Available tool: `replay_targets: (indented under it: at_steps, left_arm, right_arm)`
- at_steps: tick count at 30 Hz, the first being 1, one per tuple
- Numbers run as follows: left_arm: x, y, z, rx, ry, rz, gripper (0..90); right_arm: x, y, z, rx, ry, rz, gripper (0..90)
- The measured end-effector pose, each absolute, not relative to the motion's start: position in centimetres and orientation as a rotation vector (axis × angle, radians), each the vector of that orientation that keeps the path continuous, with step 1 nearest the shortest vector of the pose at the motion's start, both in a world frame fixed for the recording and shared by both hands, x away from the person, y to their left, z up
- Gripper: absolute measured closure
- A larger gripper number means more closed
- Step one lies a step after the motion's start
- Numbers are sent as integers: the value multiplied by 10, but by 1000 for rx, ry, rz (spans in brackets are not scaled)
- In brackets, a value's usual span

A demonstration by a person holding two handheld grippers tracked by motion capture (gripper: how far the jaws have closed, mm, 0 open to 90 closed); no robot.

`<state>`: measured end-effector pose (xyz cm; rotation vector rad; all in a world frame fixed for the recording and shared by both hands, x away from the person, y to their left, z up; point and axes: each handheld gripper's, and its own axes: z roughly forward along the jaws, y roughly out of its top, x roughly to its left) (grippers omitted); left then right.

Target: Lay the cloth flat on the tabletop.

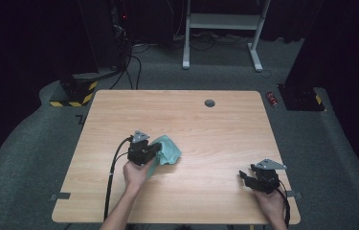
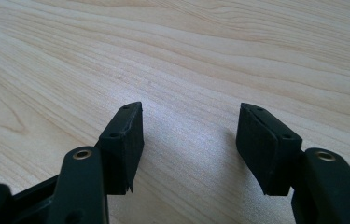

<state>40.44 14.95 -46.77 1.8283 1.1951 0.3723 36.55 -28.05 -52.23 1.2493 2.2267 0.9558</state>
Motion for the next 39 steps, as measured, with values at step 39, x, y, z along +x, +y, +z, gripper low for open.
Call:
replay_targets:
  at_steps: [39]
  left_arm:
    - [407, 85, -477, 1915, 1083, 274, 752]
  right_arm:
    - [365, -280, -522, 1253, 2226, 957, 415]
